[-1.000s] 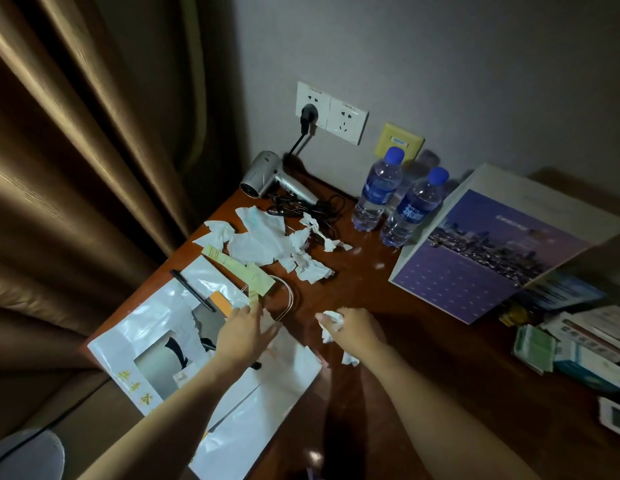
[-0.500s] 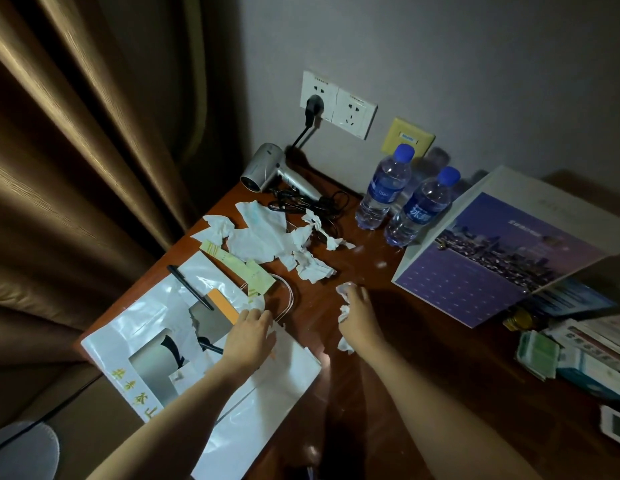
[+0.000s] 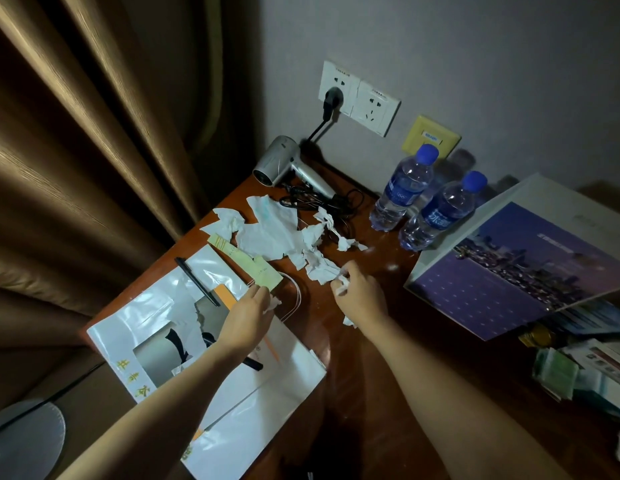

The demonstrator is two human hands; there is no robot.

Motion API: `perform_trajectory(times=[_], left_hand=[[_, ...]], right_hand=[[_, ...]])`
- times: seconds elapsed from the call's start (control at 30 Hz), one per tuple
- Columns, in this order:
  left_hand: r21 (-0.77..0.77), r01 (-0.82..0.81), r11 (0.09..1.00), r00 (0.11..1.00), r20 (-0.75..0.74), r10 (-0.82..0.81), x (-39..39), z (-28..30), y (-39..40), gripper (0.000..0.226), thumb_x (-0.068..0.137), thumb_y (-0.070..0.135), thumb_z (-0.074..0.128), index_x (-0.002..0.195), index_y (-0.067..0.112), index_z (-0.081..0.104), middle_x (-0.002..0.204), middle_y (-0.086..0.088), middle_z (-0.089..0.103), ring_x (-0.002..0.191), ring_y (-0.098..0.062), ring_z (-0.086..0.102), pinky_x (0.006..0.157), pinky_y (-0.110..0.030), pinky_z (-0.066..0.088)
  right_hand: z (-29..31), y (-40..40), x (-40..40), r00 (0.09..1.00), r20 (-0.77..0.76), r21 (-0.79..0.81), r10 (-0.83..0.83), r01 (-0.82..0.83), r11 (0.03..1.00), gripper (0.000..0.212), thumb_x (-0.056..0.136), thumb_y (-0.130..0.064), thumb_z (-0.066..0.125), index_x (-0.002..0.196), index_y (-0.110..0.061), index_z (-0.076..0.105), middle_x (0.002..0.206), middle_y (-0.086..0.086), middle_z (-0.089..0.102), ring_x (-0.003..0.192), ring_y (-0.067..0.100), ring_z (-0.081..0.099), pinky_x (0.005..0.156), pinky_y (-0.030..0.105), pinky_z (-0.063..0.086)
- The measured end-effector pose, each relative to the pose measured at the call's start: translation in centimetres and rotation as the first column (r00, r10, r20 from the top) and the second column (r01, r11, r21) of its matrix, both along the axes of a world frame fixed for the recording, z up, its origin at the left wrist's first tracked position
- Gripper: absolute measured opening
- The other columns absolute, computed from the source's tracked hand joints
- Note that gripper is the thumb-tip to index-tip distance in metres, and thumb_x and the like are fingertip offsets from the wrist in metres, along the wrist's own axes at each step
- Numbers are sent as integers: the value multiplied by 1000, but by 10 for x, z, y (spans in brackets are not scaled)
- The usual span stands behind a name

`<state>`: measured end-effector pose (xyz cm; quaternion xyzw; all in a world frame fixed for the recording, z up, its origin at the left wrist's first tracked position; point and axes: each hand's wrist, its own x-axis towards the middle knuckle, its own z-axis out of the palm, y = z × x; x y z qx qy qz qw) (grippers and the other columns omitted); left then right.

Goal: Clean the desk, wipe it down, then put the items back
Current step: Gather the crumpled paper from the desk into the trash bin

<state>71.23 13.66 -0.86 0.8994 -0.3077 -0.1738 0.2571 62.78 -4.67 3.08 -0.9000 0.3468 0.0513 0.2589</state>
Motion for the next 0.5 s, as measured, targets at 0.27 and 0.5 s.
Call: perform_trajectory(times=[0.27,0.5], left_hand=[[-41,-112,993,990,-93,108,4,-6,-6,23,96,17,49,117,7,50,118,-8,52,99,-20,52,79,-22,41],[-61,-164,985,983,-97,157,3,-13,-7,24,94,18,51,117,9,54,119,-7,52,101,-18,51,81,-20,38]], right_hand=[[-14,-5,40,913,-352,-66,205,-243,968,96,77,-75,46,144,-12,19,131,16,52,122,33,48,90,38,41],[-39,-2,35,885,-413,154,213,-163,975,112,69,-69,64,148,-15,6,145,16,37,127,34,45,91,38,42]])
